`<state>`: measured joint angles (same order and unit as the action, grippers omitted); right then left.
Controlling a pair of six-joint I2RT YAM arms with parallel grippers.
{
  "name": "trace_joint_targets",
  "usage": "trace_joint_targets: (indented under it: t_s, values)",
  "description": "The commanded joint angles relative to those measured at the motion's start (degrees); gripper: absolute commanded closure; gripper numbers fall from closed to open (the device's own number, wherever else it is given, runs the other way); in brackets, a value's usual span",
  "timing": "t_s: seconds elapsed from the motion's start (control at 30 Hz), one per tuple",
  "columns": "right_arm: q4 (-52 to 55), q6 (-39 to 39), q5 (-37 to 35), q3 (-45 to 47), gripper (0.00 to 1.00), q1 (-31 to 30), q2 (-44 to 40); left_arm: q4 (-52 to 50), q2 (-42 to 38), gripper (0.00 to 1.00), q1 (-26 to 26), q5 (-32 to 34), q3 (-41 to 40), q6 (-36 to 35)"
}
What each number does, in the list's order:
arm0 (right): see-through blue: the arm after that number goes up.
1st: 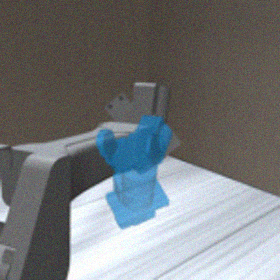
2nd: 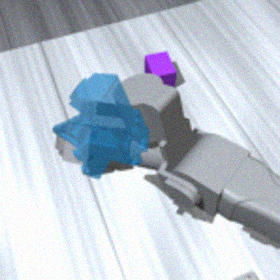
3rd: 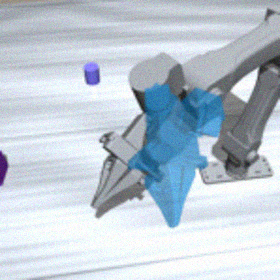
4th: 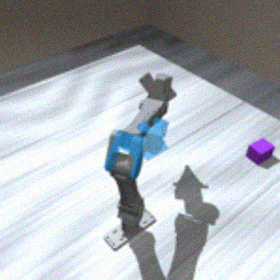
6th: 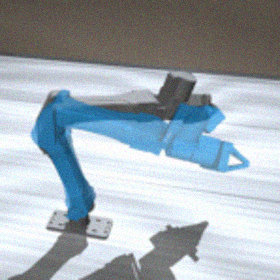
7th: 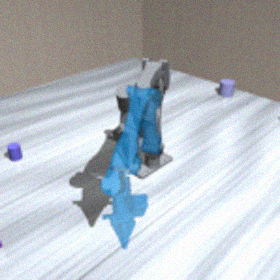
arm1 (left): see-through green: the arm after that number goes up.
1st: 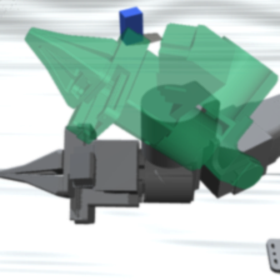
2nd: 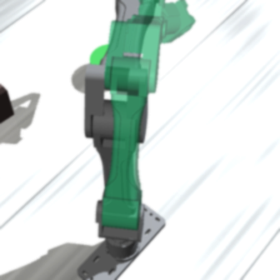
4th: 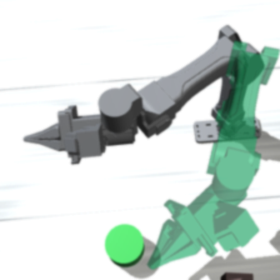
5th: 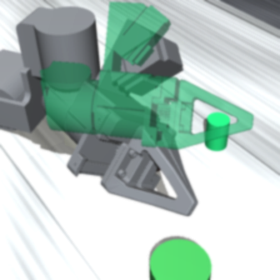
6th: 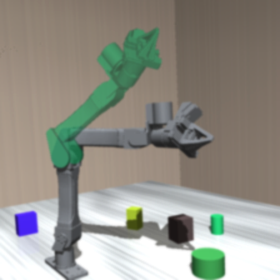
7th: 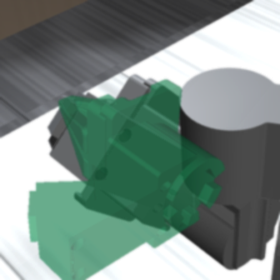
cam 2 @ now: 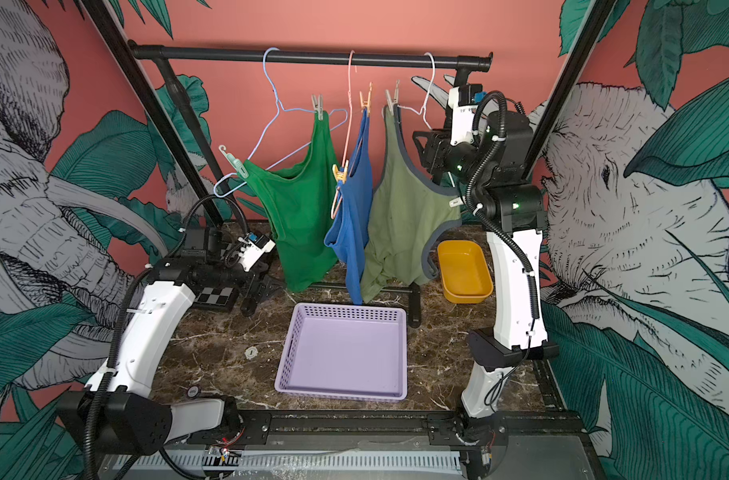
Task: Remove the clothespins securing tank tops to the hanger
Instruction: Pick up the hanger from the clothesline.
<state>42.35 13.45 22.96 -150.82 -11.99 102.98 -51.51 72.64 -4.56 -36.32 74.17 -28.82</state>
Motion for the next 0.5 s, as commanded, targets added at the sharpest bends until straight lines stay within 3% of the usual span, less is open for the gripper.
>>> trace_joint_targets:
  t_s: [0.0,0.23,0.3,0.47]
  values:
    - [-0.1,-0.5,0.7,-1.0,0.58,0.1,0.4,-2.5,-0.5,0.01,-0.5,-0.3,2.4,-2.0]
    - [0.5,-1.4,-0.3,-1.1,0.74,0.1,0.6,-3.2,-0.3,0.01,-1.3,0.0,3.9,-2.0]
    - [0.5,-1.6,-0.6,-1.0,0.83,0.1,0.7,-3.4,-0.3,0.01,-1.5,0.2,4.2,-1.9]
    - [-0.1,-1.8,-0.7,-1.0,0.91,0.1,0.3,-4.0,-0.4,0.01,-2.0,0.4,5.0,-1.7]
